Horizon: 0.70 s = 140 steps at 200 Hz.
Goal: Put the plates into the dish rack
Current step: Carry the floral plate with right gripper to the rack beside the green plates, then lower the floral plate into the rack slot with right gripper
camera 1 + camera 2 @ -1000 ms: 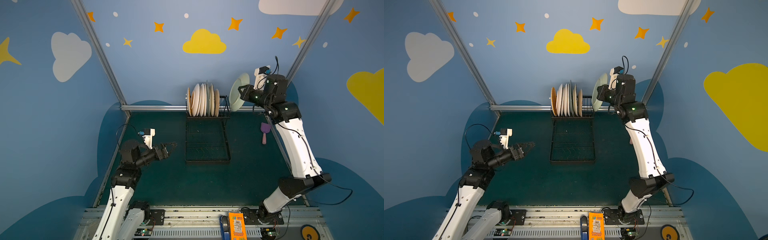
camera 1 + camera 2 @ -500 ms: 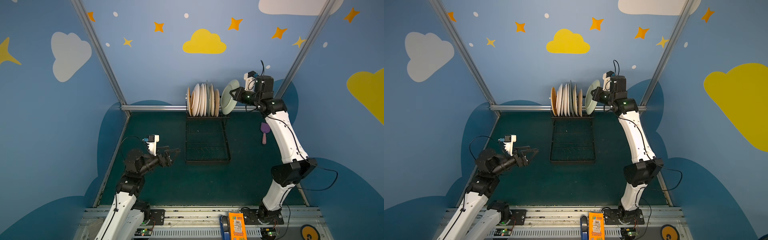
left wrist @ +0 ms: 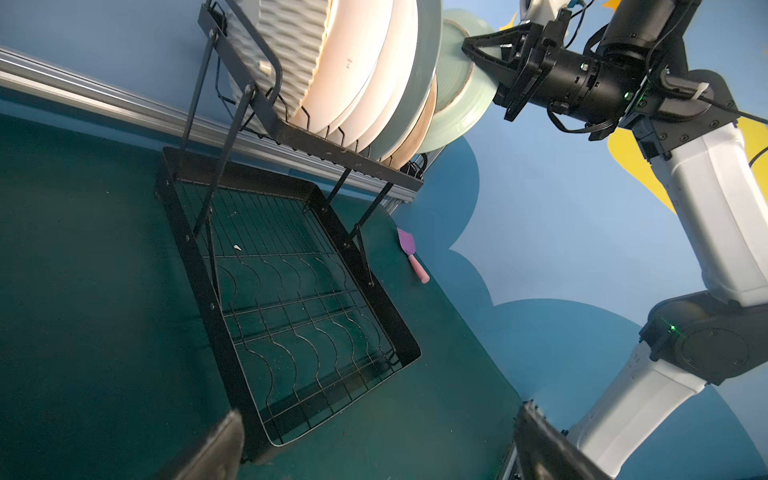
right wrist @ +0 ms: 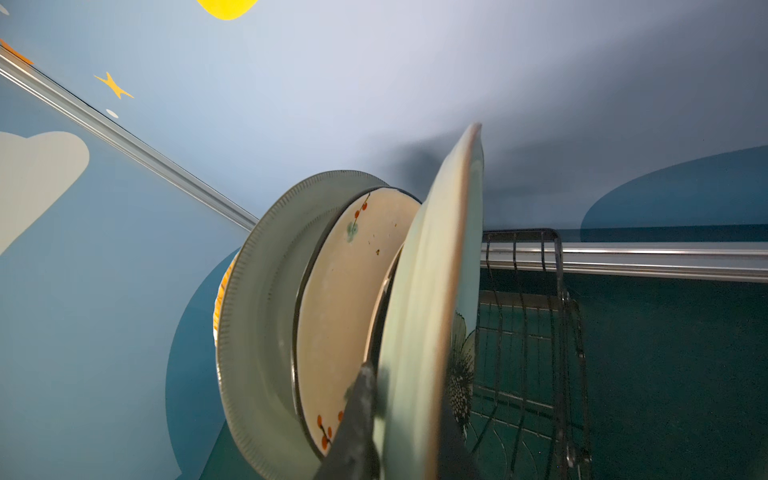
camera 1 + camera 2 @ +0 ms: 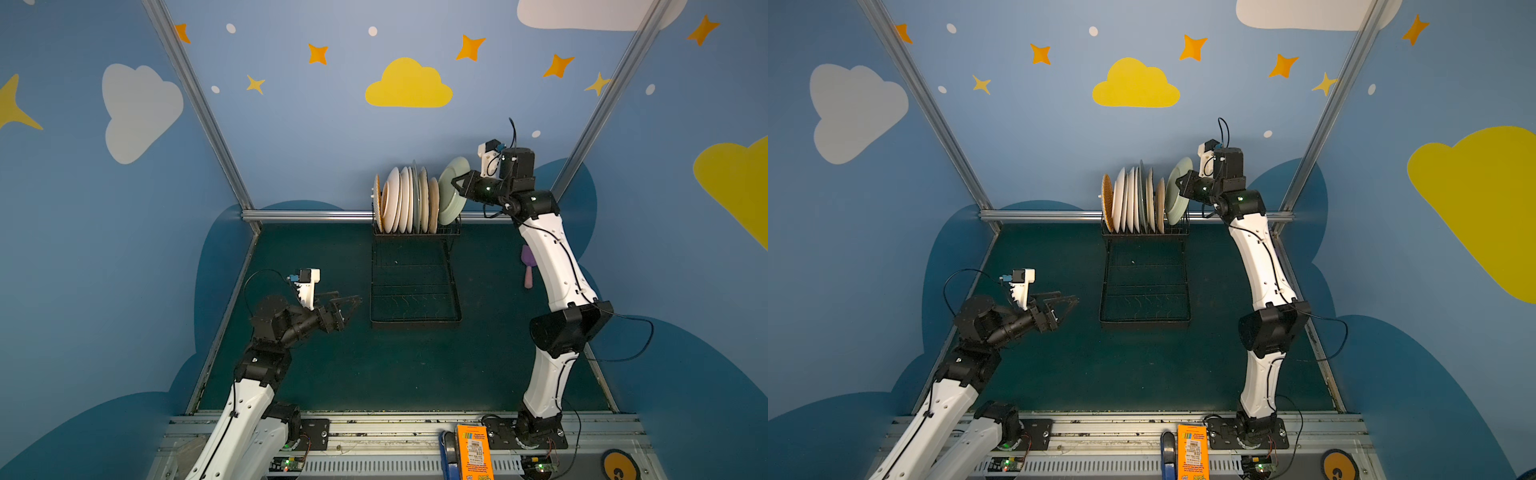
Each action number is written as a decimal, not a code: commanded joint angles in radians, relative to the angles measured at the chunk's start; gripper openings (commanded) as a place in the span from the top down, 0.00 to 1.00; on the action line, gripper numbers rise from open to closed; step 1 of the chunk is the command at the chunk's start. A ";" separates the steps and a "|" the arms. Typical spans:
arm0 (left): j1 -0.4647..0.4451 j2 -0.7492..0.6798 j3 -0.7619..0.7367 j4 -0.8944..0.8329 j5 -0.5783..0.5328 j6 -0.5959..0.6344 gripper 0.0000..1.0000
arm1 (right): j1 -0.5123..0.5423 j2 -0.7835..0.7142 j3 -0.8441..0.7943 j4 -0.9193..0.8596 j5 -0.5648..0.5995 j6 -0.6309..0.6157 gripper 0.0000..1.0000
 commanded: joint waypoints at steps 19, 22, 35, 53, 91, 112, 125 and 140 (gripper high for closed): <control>-0.002 0.002 0.012 0.012 -0.012 0.020 0.00 | 0.005 -0.009 0.065 0.077 -0.017 -0.033 1.00; -0.002 0.003 0.013 0.011 -0.013 0.021 0.00 | 0.005 -0.006 0.066 0.078 -0.019 -0.033 1.00; -0.002 0.002 0.012 0.009 -0.017 0.022 0.00 | 0.005 0.004 0.070 0.073 -0.024 -0.033 1.00; -0.002 0.002 0.013 0.005 -0.022 0.023 0.00 | 0.007 0.018 0.081 0.062 -0.026 -0.037 1.00; -0.002 0.002 0.015 0.000 -0.029 0.025 0.00 | 0.011 0.050 0.127 0.029 -0.009 -0.060 1.00; -0.002 0.002 0.016 -0.005 -0.033 0.028 0.00 | 0.015 0.079 0.167 -0.007 0.000 -0.076 1.00; -0.002 0.002 0.016 -0.006 -0.031 0.029 0.00 | 0.020 0.086 0.175 -0.018 0.016 -0.088 1.00; -0.002 0.002 0.016 -0.008 -0.038 0.028 0.00 | 0.025 0.090 0.179 -0.028 0.035 -0.105 1.00</control>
